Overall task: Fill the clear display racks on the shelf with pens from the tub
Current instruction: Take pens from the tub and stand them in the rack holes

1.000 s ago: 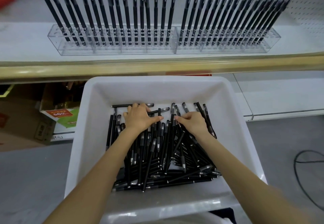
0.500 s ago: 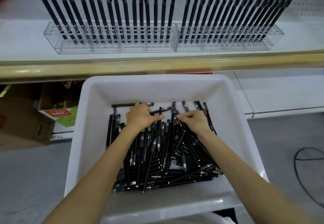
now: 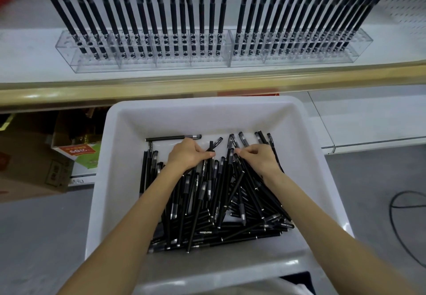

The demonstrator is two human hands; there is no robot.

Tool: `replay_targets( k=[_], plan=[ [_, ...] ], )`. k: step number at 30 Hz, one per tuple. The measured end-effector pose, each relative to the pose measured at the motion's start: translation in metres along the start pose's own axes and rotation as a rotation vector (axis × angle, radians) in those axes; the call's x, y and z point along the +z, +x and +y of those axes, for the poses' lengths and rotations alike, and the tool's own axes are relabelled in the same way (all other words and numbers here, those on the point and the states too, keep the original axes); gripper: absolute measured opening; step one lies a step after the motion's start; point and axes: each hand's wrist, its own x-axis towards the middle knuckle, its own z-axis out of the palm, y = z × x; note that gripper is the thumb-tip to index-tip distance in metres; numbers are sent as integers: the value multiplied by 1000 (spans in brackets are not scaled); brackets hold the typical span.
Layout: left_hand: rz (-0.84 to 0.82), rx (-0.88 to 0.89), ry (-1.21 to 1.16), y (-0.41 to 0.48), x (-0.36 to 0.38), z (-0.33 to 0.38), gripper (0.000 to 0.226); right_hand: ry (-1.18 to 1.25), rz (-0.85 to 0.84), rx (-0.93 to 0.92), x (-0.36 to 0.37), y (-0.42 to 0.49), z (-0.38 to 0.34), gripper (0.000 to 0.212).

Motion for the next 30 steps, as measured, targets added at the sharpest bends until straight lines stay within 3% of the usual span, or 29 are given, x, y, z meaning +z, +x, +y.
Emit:
replay_targets(
  k=[4,10,17,21,30],
  plan=[
    [-45,-36,11,6,0,-1,47,19,-13,13,-2,-2,-1,23],
    [-132,-20,0,3,4,8,47,23,-21,11,-4,-3,-3,23],
    [-88,76,-227,-14,-14,6,28,67,-60,-26,-13,-12,-18,24],
    [-38,107,-318,-33,-34,9,24,88,-194,-68,-18,-26,-47,26],
    [146,165,-520,-86,-97,-5,20,63,-454,-385,-3,-46,-119,10]
  ],
)
